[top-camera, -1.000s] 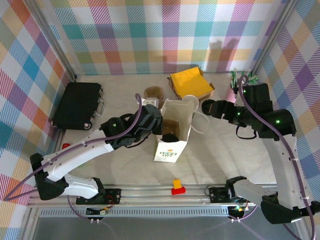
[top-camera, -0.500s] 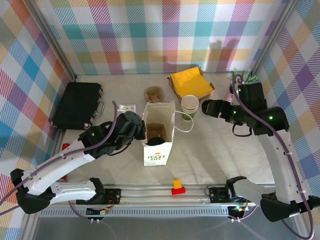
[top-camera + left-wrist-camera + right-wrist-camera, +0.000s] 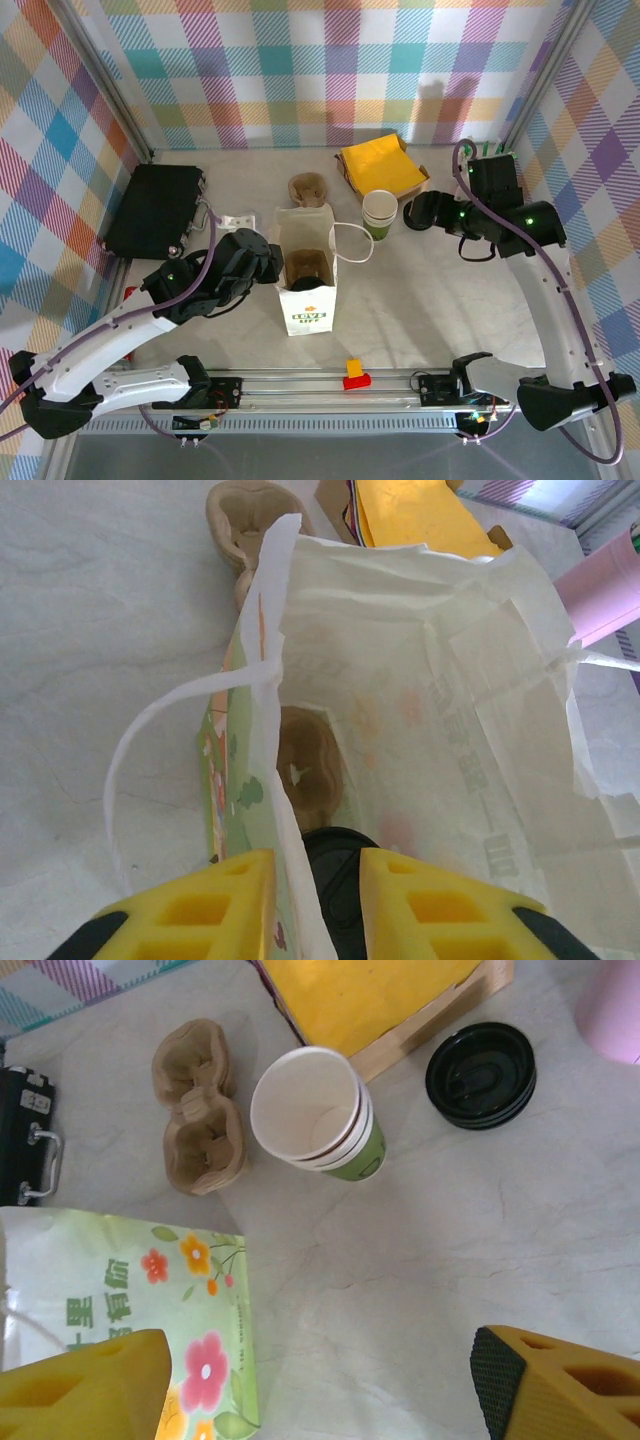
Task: Pack the takeout coffee
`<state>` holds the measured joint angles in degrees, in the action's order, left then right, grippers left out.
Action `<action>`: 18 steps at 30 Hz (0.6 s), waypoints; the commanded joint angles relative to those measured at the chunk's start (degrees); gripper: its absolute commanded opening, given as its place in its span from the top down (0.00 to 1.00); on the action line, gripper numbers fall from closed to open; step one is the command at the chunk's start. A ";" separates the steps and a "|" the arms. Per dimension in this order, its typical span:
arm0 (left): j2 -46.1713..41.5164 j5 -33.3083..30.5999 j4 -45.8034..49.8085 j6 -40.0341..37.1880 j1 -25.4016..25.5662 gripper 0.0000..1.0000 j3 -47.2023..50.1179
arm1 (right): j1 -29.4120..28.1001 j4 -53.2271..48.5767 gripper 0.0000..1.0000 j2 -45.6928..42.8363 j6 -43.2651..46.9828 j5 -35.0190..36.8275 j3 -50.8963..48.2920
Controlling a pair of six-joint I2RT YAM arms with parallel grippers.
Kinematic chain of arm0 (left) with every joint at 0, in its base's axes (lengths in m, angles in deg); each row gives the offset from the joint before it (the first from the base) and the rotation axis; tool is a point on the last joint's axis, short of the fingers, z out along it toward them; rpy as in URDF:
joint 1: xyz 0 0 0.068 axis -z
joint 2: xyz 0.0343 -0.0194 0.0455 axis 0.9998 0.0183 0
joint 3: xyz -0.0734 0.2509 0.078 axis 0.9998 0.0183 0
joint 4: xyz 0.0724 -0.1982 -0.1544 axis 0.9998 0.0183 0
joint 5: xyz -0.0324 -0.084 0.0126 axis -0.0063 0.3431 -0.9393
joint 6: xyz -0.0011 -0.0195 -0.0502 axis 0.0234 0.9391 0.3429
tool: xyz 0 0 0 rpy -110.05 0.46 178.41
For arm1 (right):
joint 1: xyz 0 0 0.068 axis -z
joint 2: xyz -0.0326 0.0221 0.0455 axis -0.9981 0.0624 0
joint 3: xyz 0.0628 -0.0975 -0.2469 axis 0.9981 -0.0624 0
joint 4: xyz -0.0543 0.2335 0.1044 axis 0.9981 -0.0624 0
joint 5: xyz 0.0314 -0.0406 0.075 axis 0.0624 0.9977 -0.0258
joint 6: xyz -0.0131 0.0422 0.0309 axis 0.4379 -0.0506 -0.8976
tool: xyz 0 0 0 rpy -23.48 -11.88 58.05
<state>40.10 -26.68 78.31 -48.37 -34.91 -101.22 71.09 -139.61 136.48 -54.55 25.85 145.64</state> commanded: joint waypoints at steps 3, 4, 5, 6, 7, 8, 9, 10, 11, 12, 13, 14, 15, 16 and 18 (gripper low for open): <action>-1.64 -2.22 2.51 -2.15 -0.69 0.61 -1.36 | 0.25 4.74 0.21 1.14 3.20 5.03 2.54; -1.73 -2.35 2.65 -2.76 -0.69 0.57 -1.77 | 0.26 5.41 0.21 1.55 3.83 6.41 2.67; -1.80 -2.82 3.12 -3.22 -0.69 0.55 -2.28 | 0.30 6.45 0.21 1.93 4.37 8.12 2.47; -1.88 -3.16 3.45 -3.66 -0.69 0.53 -2.74 | 0.30 7.18 0.21 2.40 4.90 9.48 2.31; -1.97 -3.40 3.70 -4.38 -0.69 0.52 -3.21 | 0.54 7.58 0.21 3.26 5.40 10.95 2.74; -2.08 -3.56 3.88 -5.05 -0.69 0.51 -3.73 | 0.93 7.98 0.21 4.34 5.98 12.49 3.30; -2.18 -3.88 4.08 -5.58 -0.68 0.50 -4.06 | 1.35 8.72 0.21 5.19 6.52 13.44 3.56; -2.42 -4.11 4.25 -6.00 -0.69 0.50 -4.40 | 2.29 9.64 0.21 6.24 7.12 13.93 3.80; -2.81 -4.29 4.32 -6.54 -0.69 0.49 -4.57 | 3.39 10.63 0.22 7.29 7.64 14.28 4.07; -3.07 -4.29 4.28 -6.94 -0.69 0.49 -4.65 | 4.43 11.63 0.23 8.15 8.00 14.47 4.11; -3.45 -4.29 4.15 -7.39 -0.69 0.49 -4.60 | 5.87 12.60 0.25 9.10 8.22 14.43 4.29; -3.80 -4.38 4.06 -7.85 -0.69 0.49 -4.61 | 7.20 13.39 0.27 10.19 8.30 14.21 4.74; -4.05 -4.42 4.08 -8.16 -0.69 0.48 -4.52 | 8.41 14.04 0.28 11.17 8.32 14.24 5.10; -4.30 -4.53 4.10 -8.61 -0.69 0.48 -4.56 | 9.55 14.99 0.29 12.26 8.57 14.18 5.39; -4.67 -4.73 4.18 -9.40 -0.69 0.48 -4.73 | 12.01 16.06 0.30 14.36 8.62 13.64 6.12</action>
<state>36.43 -29.74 81.04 -55.15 -35.11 -104.10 80.75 -127.57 149.45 -47.36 38.50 149.25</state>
